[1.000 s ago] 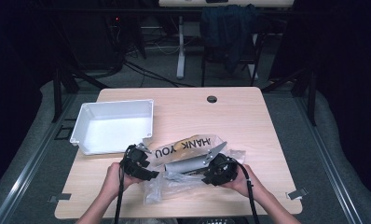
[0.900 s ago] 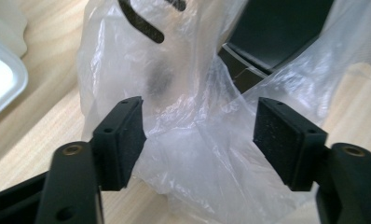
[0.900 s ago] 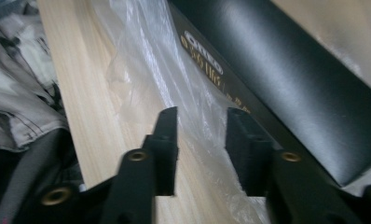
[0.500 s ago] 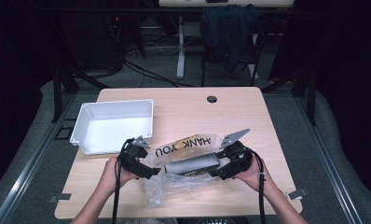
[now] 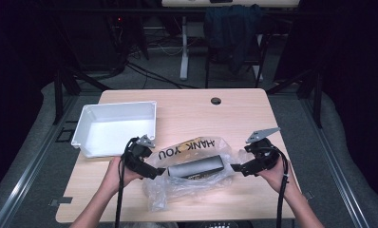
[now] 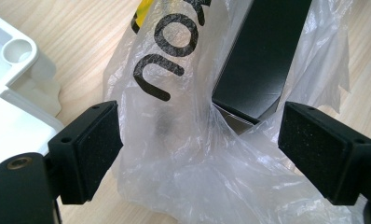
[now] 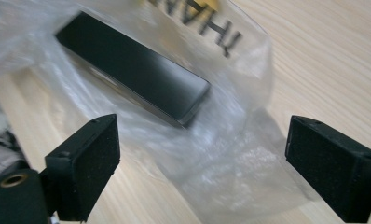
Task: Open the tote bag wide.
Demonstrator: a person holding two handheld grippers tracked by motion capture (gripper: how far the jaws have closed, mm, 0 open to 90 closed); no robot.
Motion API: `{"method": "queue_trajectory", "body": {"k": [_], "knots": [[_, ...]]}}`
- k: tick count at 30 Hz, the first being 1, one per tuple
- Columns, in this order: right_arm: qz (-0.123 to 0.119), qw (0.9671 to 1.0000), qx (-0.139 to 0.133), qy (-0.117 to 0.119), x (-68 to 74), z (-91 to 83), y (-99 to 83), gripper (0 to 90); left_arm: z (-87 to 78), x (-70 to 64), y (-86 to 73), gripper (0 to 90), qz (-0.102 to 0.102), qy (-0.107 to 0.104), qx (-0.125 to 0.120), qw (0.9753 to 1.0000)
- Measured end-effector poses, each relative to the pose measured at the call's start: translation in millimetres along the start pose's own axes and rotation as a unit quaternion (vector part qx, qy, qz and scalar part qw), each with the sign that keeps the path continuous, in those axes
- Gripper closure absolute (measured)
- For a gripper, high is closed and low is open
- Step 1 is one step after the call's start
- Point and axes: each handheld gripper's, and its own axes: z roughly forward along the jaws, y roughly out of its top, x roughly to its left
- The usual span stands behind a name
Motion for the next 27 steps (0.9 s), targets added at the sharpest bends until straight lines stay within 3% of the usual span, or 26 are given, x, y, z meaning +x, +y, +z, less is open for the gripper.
{"method": "queue_trajectory", "body": {"k": [7, 15, 22, 27], "knots": [[0.003, 0.9994, 0.017, -0.029, -9.9, -2.2, -20.5, 3.3, 0.0, -3.9, 4.4, 11.5, 0.015, 0.005, 0.007, 0.9999], [0.026, 0.9985, 0.01, -0.047, -26.6, -4.6, -31.4, 4.6, -4.5, -7.7, 12.0, 11.5, 0.028, 0.005, 0.003, 0.9996], [0.036, 0.998, 0.022, -0.048, -36.4, -1.6, -36.7, 5.3, 4.4, -15.0, 26.3, 12.5, 0.05, -0.005, 0.005, 0.9987], [0.038, 0.998, 0.019, -0.046, -37.3, -0.7, -38.1, 5.7, 12.8, -22.2, 35.6, 15.1, 0.079, -0.013, 0.019, 0.9966]]}}
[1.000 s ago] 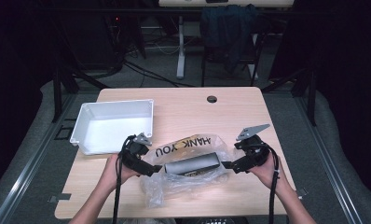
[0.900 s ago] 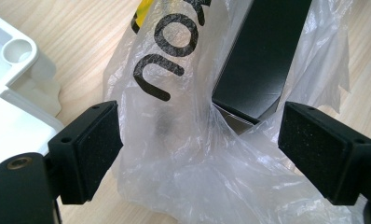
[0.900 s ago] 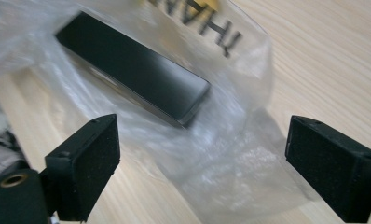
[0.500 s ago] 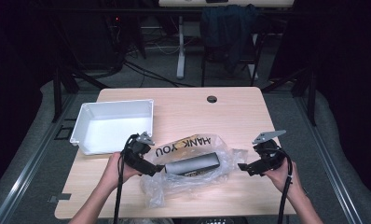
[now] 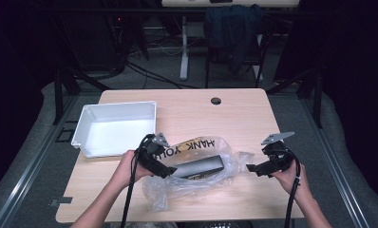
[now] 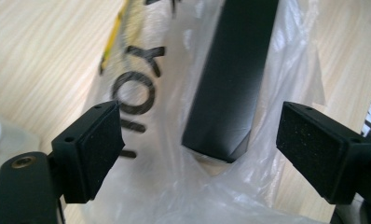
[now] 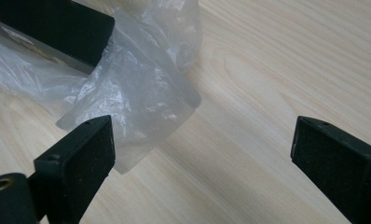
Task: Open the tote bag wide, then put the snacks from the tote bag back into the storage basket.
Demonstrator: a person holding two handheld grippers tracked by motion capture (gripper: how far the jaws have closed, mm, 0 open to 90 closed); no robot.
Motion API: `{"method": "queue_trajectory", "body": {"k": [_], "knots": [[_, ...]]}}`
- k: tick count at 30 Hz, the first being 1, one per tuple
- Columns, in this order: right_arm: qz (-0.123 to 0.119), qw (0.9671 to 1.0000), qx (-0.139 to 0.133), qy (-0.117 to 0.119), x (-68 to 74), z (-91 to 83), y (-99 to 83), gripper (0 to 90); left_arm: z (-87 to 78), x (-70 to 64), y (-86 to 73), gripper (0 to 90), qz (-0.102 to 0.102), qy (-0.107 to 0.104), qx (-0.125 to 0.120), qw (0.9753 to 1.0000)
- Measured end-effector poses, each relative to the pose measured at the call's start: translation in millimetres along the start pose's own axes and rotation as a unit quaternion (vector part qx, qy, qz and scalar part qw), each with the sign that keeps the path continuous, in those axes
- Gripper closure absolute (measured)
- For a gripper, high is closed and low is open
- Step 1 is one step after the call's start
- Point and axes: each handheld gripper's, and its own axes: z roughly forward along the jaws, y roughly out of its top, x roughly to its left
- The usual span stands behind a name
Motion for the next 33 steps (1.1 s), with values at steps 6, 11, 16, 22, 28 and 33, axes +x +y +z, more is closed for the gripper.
{"method": "queue_trajectory", "body": {"k": [6, 11, 16, 22, 28, 33], "knots": [[-0.001, 1.0, 0.005, -0.004, 0.0, 0.5, -2.4, 6.9, 11.8, 0.6, 8.8, 24.3, 0.015, -0.013, 0.017, 0.9997], [-0.003, 1.0, 0.008, -0.003, 0.4, 1.1, -2.3, 7.3, 24.9, -1.0, 17.8, 37.7, 0.037, -0.029, 0.04, 0.9981], [-0.005, 0.9999, 0.01, -0.006, 1.8, 2.4, -3.5, 7.7, 42.8, -2.7, 25.5, 40.4, 0.047, -0.05, 0.069, 0.9952], [-0.007, 0.9999, 0.014, -0.006, 1.5, 3.0, -4.1, 8.1, 54.2, -2.6, 28.1, 37.8, 0.05, -0.066, 0.09, 0.9925], [-0.006, 0.9999, 0.01, -0.007, 1.7, 2.9, -4.1, 8.3, 64.4, -4.3, 30.0, 37.8, 0.057, -0.068, 0.114, 0.9895], [-0.006, 0.9999, 0.011, -0.008, 0.8, 2.6, -4.5, 8.2, 72.6, -8.7, 33.4, 38.4, 0.07, -0.061, 0.132, 0.9868]]}}
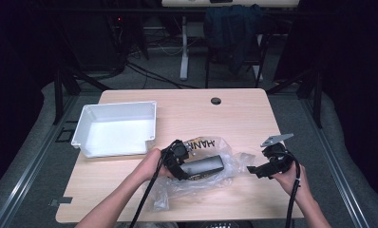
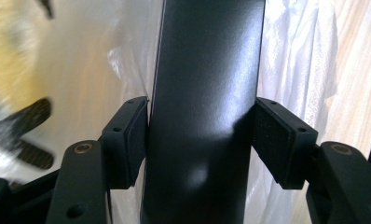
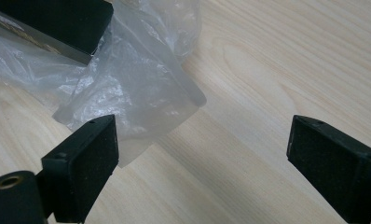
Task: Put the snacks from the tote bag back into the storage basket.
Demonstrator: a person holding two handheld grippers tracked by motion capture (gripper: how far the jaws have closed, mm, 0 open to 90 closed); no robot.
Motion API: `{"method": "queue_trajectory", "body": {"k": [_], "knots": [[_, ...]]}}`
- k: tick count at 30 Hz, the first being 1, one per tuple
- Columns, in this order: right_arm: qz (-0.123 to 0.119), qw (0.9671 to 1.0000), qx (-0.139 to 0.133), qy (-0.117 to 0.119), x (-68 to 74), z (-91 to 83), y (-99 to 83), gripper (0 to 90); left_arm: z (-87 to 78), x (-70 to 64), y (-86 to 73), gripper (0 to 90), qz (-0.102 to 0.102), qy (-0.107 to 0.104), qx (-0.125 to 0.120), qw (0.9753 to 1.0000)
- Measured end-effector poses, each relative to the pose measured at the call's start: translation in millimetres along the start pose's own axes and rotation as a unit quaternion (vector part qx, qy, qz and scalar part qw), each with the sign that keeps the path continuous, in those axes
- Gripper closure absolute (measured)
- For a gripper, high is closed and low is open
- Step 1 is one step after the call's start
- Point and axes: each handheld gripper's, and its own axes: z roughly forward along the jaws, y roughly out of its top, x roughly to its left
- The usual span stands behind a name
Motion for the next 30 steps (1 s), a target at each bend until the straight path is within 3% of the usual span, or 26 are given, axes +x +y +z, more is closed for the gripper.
{"method": "queue_trajectory", "body": {"k": [10, 24, 30], "knots": [[0.001, 1.0, -0.001, 0.0, 0.2, -0.1, 0.0, 8.2, -0.4, -7.0, 7.0, 42.8, 0.038, 0.024, 0.025, 0.9987], [0.0, 1.0, 0.0, -0.002, 0.2, -1.3, 0.7, 8.2, -30.1, -4.8, 7.7, 43.3, 0.037, 0.032, -0.015, 0.9987], [0.0, 1.0, -0.001, -0.002, -0.1, -1.5, 0.7, 8.2, -40.3, -3.2, 6.3, 43.3, 0.033, 0.024, -0.029, 0.9988]]}}
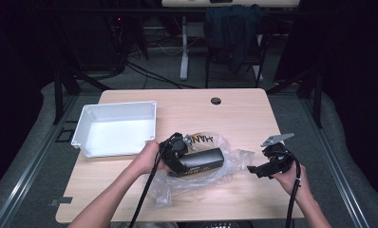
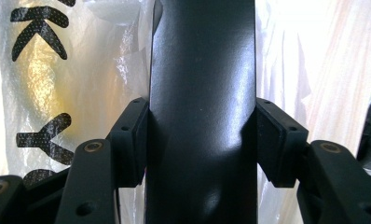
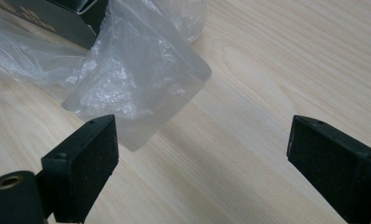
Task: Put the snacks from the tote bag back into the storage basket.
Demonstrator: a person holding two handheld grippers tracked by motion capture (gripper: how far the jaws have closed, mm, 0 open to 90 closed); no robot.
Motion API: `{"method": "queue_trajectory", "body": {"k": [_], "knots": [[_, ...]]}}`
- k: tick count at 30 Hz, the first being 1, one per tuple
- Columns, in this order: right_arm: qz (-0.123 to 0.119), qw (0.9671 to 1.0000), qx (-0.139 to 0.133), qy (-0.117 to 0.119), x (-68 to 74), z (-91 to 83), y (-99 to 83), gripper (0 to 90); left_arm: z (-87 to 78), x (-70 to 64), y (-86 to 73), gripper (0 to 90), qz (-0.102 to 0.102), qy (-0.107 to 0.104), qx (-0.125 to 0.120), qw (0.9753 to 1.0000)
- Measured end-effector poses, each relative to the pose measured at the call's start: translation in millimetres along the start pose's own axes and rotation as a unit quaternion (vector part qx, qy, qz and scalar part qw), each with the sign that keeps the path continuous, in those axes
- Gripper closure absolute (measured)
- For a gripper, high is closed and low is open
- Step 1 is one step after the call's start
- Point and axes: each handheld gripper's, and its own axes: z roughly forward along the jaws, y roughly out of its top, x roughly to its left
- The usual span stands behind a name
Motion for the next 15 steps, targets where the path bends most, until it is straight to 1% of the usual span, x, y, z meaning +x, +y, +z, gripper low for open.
{"method": "queue_trajectory", "body": {"k": [8, 12, 15], "knots": [[-0.001, 1.0, 0.0, 0.002, 0.5, 0.0, 0.4, 8.2, -16.0, 0.7, 0.1, 43.2, 0.003, -0.004, -0.015, 0.9999], [0.001, 1.0, -0.002, 0.003, 1.4, 0.8, 0.7, 8.2, -22.0, 0.4, 0.8, 43.2, 0.0, -0.007, -0.022, 0.9997], [-0.001, 1.0, -0.002, 0.005, 2.3, 0.6, 1.9, 8.2, -26.5, 1.4, 1.8, 43.2, 0.002, -0.008, -0.024, 0.9997]]}}
